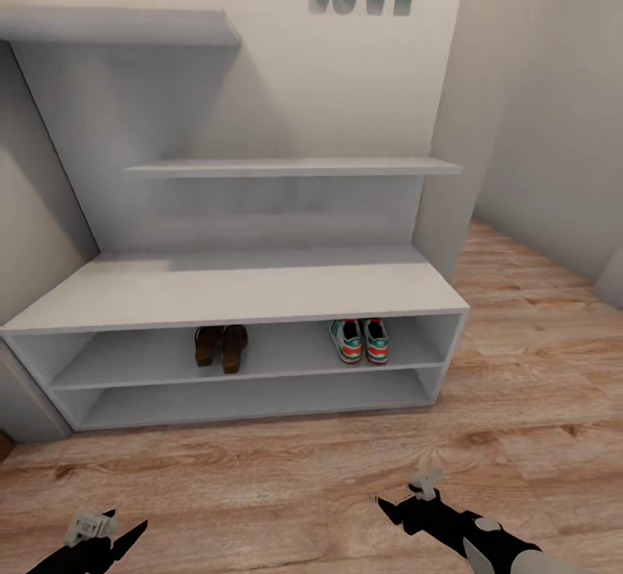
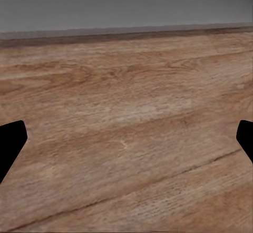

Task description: Pick up the two gym shoes and the two sandals from the corridor floor and place them onto the hallstand (shoe rack) in the corridor, making sure they are on the rack and not on the floor. Arrange them so the two gym shoes are next to each other and the two sandals are next to each other.

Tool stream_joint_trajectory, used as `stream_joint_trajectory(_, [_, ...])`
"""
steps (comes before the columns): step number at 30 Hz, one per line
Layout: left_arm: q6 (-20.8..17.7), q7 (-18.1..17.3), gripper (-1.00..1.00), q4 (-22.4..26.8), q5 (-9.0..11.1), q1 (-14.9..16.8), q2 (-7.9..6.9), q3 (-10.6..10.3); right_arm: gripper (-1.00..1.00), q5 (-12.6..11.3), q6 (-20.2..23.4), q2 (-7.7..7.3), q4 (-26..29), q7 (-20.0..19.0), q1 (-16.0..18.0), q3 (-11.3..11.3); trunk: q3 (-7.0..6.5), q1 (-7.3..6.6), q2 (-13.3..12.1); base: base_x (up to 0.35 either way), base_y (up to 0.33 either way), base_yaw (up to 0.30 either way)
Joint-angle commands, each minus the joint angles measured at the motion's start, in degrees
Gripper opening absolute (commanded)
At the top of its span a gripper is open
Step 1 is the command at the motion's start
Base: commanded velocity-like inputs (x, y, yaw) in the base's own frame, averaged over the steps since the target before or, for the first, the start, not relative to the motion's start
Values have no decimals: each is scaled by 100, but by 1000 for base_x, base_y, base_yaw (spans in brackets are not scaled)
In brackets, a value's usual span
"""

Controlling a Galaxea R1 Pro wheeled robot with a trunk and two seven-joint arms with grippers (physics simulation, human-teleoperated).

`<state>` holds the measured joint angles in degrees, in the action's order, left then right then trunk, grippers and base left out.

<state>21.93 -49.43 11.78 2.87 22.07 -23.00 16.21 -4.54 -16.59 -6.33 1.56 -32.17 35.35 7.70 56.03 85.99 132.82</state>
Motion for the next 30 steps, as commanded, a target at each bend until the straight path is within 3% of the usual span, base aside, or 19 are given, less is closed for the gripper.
stream_joint_trajectory(1, [15, 37, 100, -13, 31, -4, -2, -7, 100, -47, -24, -29, -6, -34, -12, 48, -13, -24, -39, 0, 0, 0])
stream_joint_trajectory(10, [13, 533, 100, -27, 38, -44, 18, -10, 100, -54, -29, -176, -6, -87, -96, 34, -175, -221, -400, 0, 0, 0])
stream_joint_trajectory(14, [9, 578, 100, -27, 39, -45, 25, -12, 100, -54, -29, -176, -6, -77, -101, 32, -247, -309, -561, 0, 0, 0])
stream_joint_trajectory(19, [3, 620, 100, -34, 43, -45, 32, -4, 100, -50, -45, -119, -6, 162, -325, 39, -337, -419, -761, 0, 0, 0])
stream_joint_trajectory(30, [4, 886, 100, -36, 45, -45, 48, -4, 100, -55, -131, -108, -6, 555, -402, 39, -534, -661, -1203, 0, 0, 0])
